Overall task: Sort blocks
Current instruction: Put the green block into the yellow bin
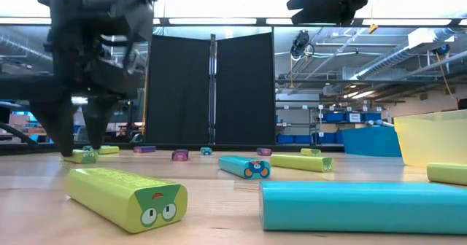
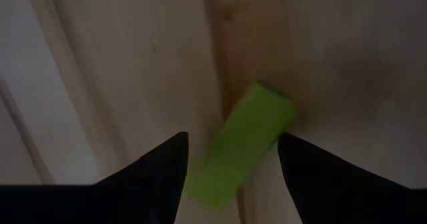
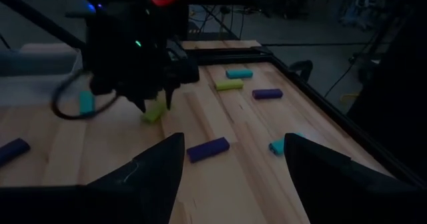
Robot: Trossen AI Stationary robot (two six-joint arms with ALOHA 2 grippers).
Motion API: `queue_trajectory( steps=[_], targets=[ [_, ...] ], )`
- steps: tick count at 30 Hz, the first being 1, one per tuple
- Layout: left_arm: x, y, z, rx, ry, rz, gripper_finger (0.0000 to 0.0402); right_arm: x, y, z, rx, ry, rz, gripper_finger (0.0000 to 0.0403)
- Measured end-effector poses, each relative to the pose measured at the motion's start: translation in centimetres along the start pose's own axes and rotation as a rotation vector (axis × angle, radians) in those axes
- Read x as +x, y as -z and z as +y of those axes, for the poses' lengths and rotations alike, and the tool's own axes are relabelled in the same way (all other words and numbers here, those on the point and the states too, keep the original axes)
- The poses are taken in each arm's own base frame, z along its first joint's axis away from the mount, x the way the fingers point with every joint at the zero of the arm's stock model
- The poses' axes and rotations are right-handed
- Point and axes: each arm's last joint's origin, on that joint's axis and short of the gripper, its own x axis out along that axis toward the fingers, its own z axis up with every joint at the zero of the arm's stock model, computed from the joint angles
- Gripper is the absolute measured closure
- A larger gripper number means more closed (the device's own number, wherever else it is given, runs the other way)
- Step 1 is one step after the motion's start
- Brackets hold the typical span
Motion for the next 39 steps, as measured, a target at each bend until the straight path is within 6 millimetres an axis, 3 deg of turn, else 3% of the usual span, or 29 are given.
queue_trajectory(
  steps=[7,14,22,28,33,39],
  targets=[
    [1.6,-0.3,0.7,-0.002,0.045,0.067,0.0202,-0.3,-0.4,0.4,-0.011,-0.024,-0.027,0.0134],
    [1.7,-0.4,1.0,-0.006,0.061,0.057,0.0304,-2.0,-3.0,0.8,-0.035,-0.056,-0.115,0.0137],
    [0.6,-0.8,1.2,-0.030,0.042,0.007,0.0303,-5.1,-5.8,0.3,-0.067,-0.100,-0.225,0.0144],
    [-3.3,-3.3,1.4,-0.041,-0.006,-0.231,0.0303,-7.7,-7.4,-0.5,-0.019,-0.143,-0.329,0.0149],
    [-7.3,-7.4,1.8,-0.079,-0.028,-0.633,0.0303,-10.4,-8.9,-1.7,0.064,-0.193,-0.446,0.0153],
    [-7.7,-13.0,3.1,-0.175,-0.037,-1.008,0.0303,-13.1,-10.7,-3.4,0.158,-0.216,-0.613,0.0146]
  ],
)
